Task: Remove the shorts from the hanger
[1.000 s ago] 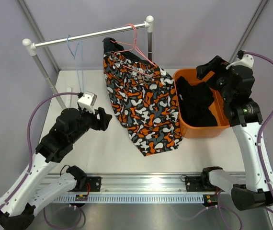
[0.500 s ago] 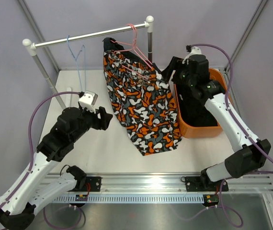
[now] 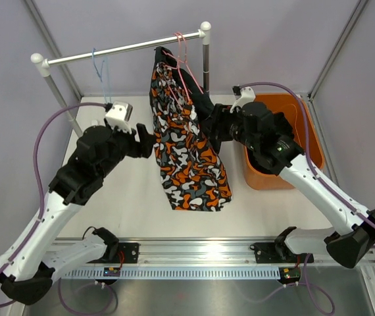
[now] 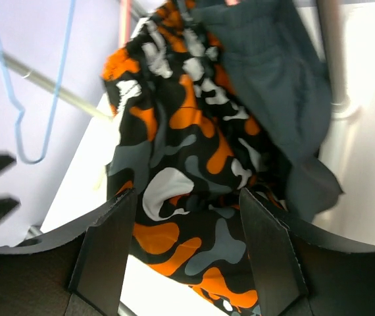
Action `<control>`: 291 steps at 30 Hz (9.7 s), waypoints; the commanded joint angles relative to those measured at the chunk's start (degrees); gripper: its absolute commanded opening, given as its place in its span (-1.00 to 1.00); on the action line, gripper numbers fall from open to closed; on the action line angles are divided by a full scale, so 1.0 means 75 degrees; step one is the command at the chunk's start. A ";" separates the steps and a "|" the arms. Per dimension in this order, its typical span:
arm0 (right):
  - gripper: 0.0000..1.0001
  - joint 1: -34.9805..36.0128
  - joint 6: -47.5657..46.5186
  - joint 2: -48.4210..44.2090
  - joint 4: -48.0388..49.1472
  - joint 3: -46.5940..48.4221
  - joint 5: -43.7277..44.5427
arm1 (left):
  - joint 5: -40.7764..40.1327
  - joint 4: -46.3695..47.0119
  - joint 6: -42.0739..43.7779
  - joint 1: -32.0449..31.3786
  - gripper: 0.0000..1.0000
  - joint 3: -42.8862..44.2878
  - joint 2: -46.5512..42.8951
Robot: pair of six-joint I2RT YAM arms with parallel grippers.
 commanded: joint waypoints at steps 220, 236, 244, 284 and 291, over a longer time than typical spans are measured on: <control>-1.00 0.4704 -0.8379 -0.0809 0.3012 0.5399 0.8963 | -0.2636 0.0583 0.0266 -0.0826 -1.00 0.0676 -0.1138; -1.00 -0.1478 -0.3130 0.2429 -0.3720 1.0441 0.5897 | -0.2119 0.0173 0.0371 -0.0837 -1.00 0.0089 -0.1244; -1.00 -0.6055 0.0450 0.2931 -0.5060 0.9293 -0.0236 | -0.2049 0.0231 0.0395 -0.0826 -1.00 -0.0133 -0.1220; -1.00 -0.5026 0.1776 0.3239 0.0143 -0.1149 -0.0884 | -0.1756 0.0290 0.0254 -0.0826 -1.00 -0.0088 -0.1057; -0.24 -0.5003 0.1213 0.1469 -0.1098 -0.0073 -0.0168 | -0.1639 0.0033 0.0149 -0.0826 -1.00 0.0369 -0.0601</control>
